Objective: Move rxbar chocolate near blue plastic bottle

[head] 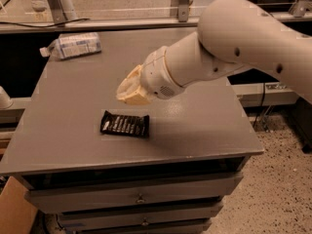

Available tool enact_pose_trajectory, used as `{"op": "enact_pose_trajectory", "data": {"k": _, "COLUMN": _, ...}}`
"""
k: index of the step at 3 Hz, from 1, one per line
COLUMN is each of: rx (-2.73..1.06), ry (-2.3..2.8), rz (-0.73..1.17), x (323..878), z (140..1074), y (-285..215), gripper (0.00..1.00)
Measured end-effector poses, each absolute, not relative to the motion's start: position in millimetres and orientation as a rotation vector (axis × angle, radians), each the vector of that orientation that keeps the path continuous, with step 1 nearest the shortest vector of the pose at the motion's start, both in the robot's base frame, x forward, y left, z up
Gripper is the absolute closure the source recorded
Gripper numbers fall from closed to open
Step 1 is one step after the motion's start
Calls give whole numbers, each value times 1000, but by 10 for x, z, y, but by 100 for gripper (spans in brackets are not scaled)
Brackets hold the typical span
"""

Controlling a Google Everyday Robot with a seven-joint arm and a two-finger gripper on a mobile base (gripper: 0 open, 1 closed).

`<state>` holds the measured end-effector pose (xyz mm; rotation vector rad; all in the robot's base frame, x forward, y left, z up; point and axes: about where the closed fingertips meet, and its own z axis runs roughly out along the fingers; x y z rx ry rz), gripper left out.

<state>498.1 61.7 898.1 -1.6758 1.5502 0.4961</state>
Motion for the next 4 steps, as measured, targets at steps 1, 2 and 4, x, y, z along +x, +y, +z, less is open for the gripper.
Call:
{"op": "enact_pose_trajectory", "data": {"k": 1, "rx": -1694, "ry": 1552, "rz": 482, "x": 4982, "z": 8959, "y": 645, "gripper": 37}}
{"op": "enact_pose_trajectory", "data": {"k": 2, "rx": -1699, "ry": 1549, "rz": 480, "x": 4971, "z": 8966, "y": 662, "gripper": 13}}
{"op": "enact_pose_trajectory", "data": {"k": 4, "rx": -1652, "ry": 1583, "rz": 559, "x": 5030, "z": 8717, "y": 730, "gripper": 0}}
